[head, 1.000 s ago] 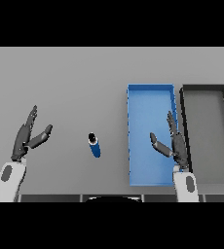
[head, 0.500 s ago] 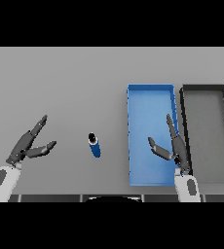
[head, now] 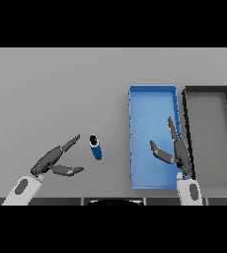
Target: Pick up the blue pipe and place it into the blue bin.
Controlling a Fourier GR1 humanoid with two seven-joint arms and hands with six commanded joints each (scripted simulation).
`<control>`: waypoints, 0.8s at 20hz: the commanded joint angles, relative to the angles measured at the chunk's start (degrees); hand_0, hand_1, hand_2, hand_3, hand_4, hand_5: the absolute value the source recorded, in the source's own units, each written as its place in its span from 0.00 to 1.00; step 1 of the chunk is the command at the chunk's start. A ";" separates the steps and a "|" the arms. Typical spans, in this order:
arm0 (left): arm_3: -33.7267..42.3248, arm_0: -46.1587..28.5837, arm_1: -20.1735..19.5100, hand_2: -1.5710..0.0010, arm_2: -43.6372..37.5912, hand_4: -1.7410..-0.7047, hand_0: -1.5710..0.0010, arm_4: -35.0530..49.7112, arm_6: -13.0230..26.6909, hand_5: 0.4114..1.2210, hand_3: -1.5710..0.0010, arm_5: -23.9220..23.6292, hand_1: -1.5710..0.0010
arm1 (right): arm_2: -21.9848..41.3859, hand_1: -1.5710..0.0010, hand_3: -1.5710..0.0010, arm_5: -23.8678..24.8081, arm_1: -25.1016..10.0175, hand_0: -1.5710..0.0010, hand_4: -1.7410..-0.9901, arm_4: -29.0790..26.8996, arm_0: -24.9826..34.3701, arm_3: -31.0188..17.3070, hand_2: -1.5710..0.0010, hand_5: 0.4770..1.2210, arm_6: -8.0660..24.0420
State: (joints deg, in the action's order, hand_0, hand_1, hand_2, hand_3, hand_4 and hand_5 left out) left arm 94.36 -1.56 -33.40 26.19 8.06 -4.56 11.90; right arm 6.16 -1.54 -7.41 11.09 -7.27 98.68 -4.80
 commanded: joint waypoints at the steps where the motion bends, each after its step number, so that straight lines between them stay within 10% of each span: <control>1: -0.34 1.09 0.82 1.00 0.46 0.58 1.00 0.11 0.79 0.05 1.00 0.30 1.00 | 0.62 1.00 1.00 0.35 0.42 1.00 0.71 0.84 -0.22 0.09 1.00 0.19 -0.33; 16: -13.34 9.65 16.01 1.00 5.84 0.66 1.00 -7.87 -0.86 0.01 1.00 -4.36 1.00 | -0.41 1.00 1.00 0.11 -0.40 1.00 0.70 -0.03 -1.72 1.42 1.00 0.23 -1.30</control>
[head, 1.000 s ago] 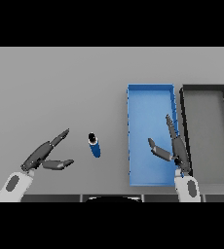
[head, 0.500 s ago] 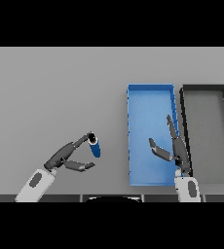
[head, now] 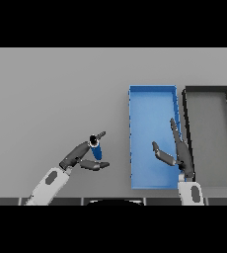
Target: Pick up the blue pipe and place it into the blue bin.
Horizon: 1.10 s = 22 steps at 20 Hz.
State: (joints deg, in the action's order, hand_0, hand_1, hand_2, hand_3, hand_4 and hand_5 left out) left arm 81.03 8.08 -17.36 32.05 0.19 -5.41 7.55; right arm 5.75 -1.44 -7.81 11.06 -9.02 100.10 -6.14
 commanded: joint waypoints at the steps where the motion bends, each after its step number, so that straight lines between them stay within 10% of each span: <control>1: -1.59 1.00 1.10 1.00 -0.22 0.64 1.00 0.54 0.14 0.02 1.00 0.36 1.00 | -0.08 1.00 1.00 -0.04 -0.18 1.00 0.71 0.08 0.31 -0.11 1.00 0.23 0.81; 6: -3.16 0.88 4.45 0.80 -1.40 0.48 0.99 4.14 -2.70 0.25 0.82 1.21 0.90 | -0.88 1.00 1.00 -0.52 -0.91 1.00 0.70 -0.71 1.06 -0.98 1.00 0.24 0.71; 9: -3.71 0.32 6.42 0.45 -1.69 0.29 0.62 5.38 -2.97 0.62 0.42 0.60 0.52 | -0.53 1.00 1.00 -0.11 -0.38 1.00 0.69 -0.23 0.45 -0.86 1.00 0.24 -0.17; 12: -3.22 0.18 6.74 0.23 -0.91 0.16 0.32 4.92 -3.42 0.80 0.24 0.94 0.27 | -0.30 1.00 1.00 -0.58 0.02 1.00 0.68 -0.88 0.57 -0.60 1.00 0.25 0.17; 22: 3.61 0.92 9.54 0.02 -1.68 0.26 0.03 2.16 -6.64 0.98 0.03 -0.89 0.03 | -0.71 1.00 1.00 -0.44 0.36 1.00 0.69 -1.31 2.33 -1.85 1.00 0.21 1.42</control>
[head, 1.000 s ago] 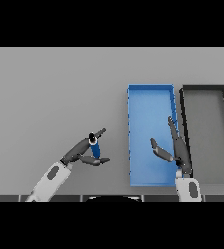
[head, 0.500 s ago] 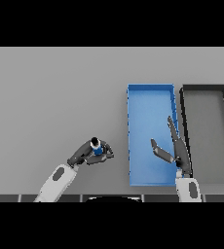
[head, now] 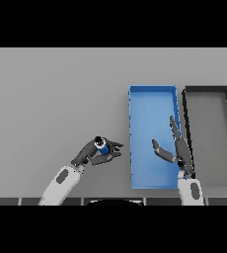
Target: Pick up the blue pipe and place it into the blue bin.
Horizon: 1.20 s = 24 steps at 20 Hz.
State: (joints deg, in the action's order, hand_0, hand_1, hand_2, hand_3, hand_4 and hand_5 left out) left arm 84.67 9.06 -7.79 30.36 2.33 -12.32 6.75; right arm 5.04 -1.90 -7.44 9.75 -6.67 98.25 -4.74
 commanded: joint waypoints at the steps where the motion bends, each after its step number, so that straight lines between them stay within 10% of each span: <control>1: 1.16 0.29 -0.24 0.02 -0.39 0.26 0.03 0.54 0.86 0.98 0.02 0.44 0.02 | -0.17 1.00 1.00 0.16 -0.25 1.00 0.69 0.26 0.54 -0.31 1.00 0.22 0.66; 20: 8.73 2.22 3.12 0.00 -0.56 0.26 0.00 -2.15 8.81 1.00 0.00 5.10 0.00 | 0.87 1.00 1.00 3.12 -1.00 1.00 0.74 4.87 -5.23 6.79 0.99 0.22 -0.19; 24: 8.45 2.14 3.58 0.00 -1.50 0.26 0.00 -1.98 8.97 1.00 0.00 6.57 0.00 | 0.05 0.98 1.00 -8.93 -3.76 1.00 0.71 -12.01 -3.57 12.12 0.93 0.18 1.83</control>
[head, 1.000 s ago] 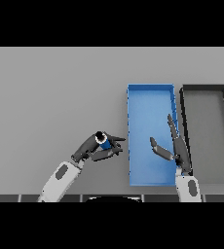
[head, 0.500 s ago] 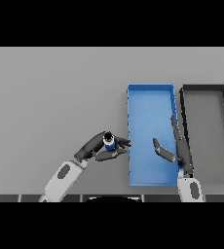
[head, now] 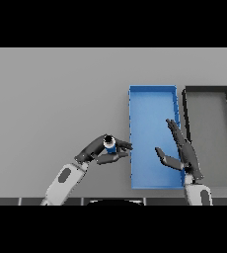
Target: Pick up the blue pipe and place it into the blue bin.
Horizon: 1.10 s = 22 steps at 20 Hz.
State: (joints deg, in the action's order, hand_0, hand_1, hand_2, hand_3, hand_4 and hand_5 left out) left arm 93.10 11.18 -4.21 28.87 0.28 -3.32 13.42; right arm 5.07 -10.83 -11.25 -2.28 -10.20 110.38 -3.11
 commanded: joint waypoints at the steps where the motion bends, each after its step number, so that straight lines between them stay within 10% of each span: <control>1: -0.48 0.01 0.40 0.00 0.13 0.26 0.00 -0.62 0.44 1.00 0.00 -0.03 0.00 | 0.30 0.98 1.00 -2.54 -1.63 1.00 0.70 -2.97 1.75 1.41 0.92 0.17 2.75; 10: -0.16 0.38 1.61 0.00 -1.67 0.26 0.00 -2.37 1.69 1.00 0.00 1.61 0.00 | 7.02 1.00 1.00 -10.23 -9.07 1.00 0.60 -14.32 20.79 8.06 0.96 0.11 21.89; 22: -0.48 -0.47 3.38 0.00 -3.75 0.26 0.00 -2.05 1.39 1.00 0.00 6.46 0.00 | 16.15 0.99 1.00 -14.88 -2.84 0.99 0.71 -14.53 37.10 0.89 0.95 0.08 28.82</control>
State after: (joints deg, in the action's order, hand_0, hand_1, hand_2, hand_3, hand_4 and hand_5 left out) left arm 92.60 10.69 -0.80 25.15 -1.84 -1.90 20.01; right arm 21.21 -25.70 -14.07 -16.79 26.92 111.27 25.78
